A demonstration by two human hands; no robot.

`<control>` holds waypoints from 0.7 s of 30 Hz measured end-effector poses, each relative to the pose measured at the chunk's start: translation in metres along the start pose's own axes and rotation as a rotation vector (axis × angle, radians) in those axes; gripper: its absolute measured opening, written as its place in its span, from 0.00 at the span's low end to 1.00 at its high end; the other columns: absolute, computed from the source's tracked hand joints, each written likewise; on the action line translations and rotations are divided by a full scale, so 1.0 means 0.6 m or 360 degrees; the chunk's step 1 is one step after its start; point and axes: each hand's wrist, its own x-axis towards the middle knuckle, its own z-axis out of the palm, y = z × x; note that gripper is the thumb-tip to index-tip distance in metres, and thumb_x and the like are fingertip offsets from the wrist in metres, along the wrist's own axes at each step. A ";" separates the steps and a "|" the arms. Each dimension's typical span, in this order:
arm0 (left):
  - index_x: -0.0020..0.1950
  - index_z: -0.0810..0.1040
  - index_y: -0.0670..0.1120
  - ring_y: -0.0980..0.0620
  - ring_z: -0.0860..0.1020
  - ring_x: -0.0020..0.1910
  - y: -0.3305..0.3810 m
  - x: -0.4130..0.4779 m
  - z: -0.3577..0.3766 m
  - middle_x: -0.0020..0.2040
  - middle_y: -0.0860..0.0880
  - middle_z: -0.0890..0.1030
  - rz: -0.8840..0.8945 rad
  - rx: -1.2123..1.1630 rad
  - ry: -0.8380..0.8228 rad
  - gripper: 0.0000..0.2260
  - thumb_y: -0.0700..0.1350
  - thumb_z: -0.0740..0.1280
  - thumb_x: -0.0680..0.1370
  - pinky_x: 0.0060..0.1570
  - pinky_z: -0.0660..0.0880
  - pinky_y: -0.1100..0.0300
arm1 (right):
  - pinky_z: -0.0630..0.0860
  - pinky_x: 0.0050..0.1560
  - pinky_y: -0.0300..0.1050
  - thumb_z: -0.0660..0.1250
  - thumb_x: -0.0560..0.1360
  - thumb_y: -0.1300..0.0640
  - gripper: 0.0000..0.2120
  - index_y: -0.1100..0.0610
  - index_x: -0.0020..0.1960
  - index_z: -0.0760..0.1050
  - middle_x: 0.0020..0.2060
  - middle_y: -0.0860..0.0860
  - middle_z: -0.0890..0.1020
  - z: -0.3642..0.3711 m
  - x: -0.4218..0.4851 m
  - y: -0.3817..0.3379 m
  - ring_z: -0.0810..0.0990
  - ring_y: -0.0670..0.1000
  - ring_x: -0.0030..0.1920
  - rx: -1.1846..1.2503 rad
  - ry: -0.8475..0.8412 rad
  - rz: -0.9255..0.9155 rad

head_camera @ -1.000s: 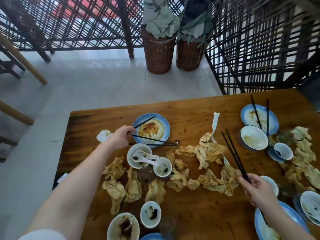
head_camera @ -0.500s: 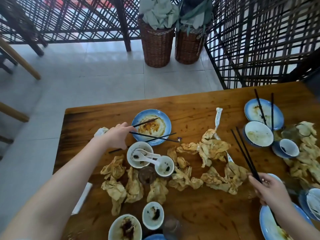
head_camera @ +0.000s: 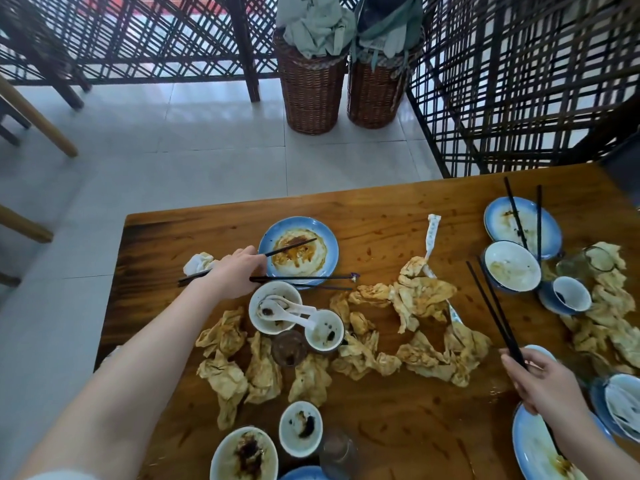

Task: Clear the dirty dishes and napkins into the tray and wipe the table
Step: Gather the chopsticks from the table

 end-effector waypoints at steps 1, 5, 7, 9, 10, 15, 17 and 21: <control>0.53 0.73 0.55 0.53 0.71 0.48 0.000 -0.001 0.000 0.50 0.53 0.71 0.0000 -0.0014 0.0005 0.09 0.48 0.70 0.76 0.41 0.71 0.60 | 0.59 0.18 0.33 0.66 0.77 0.63 0.05 0.62 0.51 0.78 0.22 0.49 0.70 -0.003 0.001 0.003 0.63 0.51 0.25 0.0004 0.0001 0.0001; 0.55 0.74 0.52 0.51 0.72 0.49 0.003 -0.010 0.000 0.52 0.51 0.72 -0.0015 -0.0108 0.0041 0.06 0.47 0.67 0.78 0.47 0.76 0.54 | 0.58 0.18 0.35 0.66 0.77 0.63 0.05 0.62 0.52 0.78 0.24 0.52 0.68 -0.008 0.002 0.013 0.62 0.50 0.25 0.0013 0.0005 -0.0009; 0.56 0.74 0.51 0.51 0.72 0.50 0.004 -0.015 -0.003 0.52 0.50 0.72 -0.0012 -0.0111 0.0046 0.07 0.48 0.65 0.79 0.49 0.75 0.53 | 0.58 0.18 0.35 0.66 0.77 0.62 0.05 0.61 0.51 0.79 0.24 0.52 0.68 -0.009 0.002 0.017 0.62 0.50 0.25 0.0004 0.0009 -0.0013; 0.58 0.75 0.51 0.51 0.71 0.49 0.007 -0.021 -0.006 0.50 0.50 0.72 -0.0021 -0.0099 0.0046 0.08 0.49 0.63 0.80 0.49 0.75 0.53 | 0.58 0.19 0.37 0.66 0.77 0.61 0.04 0.60 0.51 0.79 0.24 0.52 0.68 -0.011 0.002 0.021 0.63 0.50 0.25 0.0004 0.0012 -0.0012; 0.59 0.75 0.51 0.51 0.71 0.49 0.008 -0.024 -0.007 0.50 0.50 0.72 -0.0035 -0.0104 0.0061 0.08 0.48 0.62 0.81 0.48 0.74 0.54 | 0.58 0.20 0.37 0.67 0.77 0.61 0.04 0.59 0.51 0.79 0.24 0.51 0.68 -0.012 0.002 0.023 0.63 0.50 0.26 0.0011 0.0011 -0.0009; 0.57 0.74 0.47 0.50 0.69 0.48 0.011 -0.049 -0.015 0.48 0.50 0.73 -0.0198 -0.0284 0.0242 0.07 0.46 0.61 0.82 0.47 0.69 0.56 | 0.59 0.21 0.37 0.67 0.77 0.59 0.04 0.57 0.51 0.80 0.24 0.51 0.69 -0.018 -0.004 0.024 0.63 0.49 0.25 0.0043 0.0008 -0.0015; 0.53 0.73 0.47 0.49 0.70 0.45 0.016 -0.063 -0.027 0.48 0.47 0.75 -0.0250 -0.0430 0.0322 0.03 0.43 0.61 0.82 0.43 0.67 0.57 | 0.59 0.22 0.38 0.68 0.77 0.59 0.04 0.58 0.50 0.80 0.24 0.51 0.69 -0.023 -0.009 0.023 0.63 0.49 0.25 0.0050 0.0000 -0.0027; 0.51 0.68 0.49 0.55 0.71 0.36 0.043 -0.093 -0.061 0.42 0.48 0.76 -0.0349 -0.0718 0.0510 0.01 0.44 0.59 0.82 0.31 0.65 0.63 | 0.58 0.20 0.38 0.67 0.77 0.59 0.04 0.58 0.50 0.80 0.25 0.52 0.68 -0.031 -0.020 0.020 0.62 0.48 0.24 0.0070 -0.0017 -0.0083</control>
